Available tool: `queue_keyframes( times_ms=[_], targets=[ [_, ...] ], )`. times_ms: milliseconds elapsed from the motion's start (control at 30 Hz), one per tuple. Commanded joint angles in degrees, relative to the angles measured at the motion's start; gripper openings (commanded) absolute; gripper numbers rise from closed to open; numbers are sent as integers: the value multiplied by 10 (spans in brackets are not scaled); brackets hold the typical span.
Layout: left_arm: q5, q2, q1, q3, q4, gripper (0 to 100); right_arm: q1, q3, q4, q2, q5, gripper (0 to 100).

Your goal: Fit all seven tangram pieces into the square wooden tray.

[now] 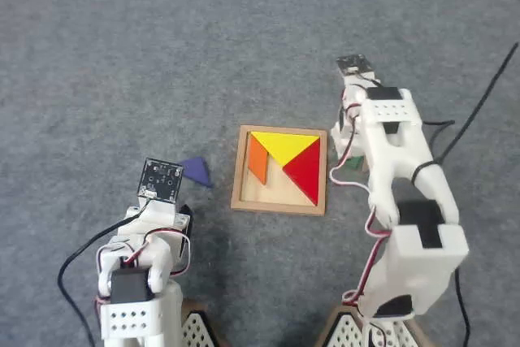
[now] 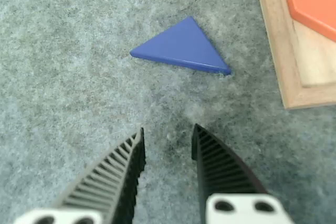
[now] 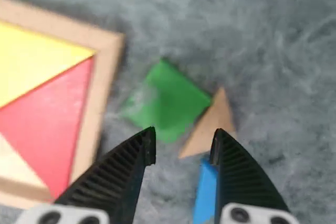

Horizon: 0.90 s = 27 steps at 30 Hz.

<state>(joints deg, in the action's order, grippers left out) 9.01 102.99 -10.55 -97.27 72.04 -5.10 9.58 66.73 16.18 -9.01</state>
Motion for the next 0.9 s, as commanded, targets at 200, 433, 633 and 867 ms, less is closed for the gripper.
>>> queue_keyframes(
  times_ms=[200, 433, 633, 867],
  targets=[
    [-5, 11, -4, 8, 3, 141, 46, -37, -7, 28, 8, 184],
    [-5, 11, -4, 8, 3, 141, 47, -37, -7, 44, 9, 184],
    [-5, 11, -4, 8, 3, 141, 47, -42, -7, 41, 9, 106],
    [-5, 11, -4, 8, 3, 141, 47, -76, -1, 41, 10, 47]
  ],
)
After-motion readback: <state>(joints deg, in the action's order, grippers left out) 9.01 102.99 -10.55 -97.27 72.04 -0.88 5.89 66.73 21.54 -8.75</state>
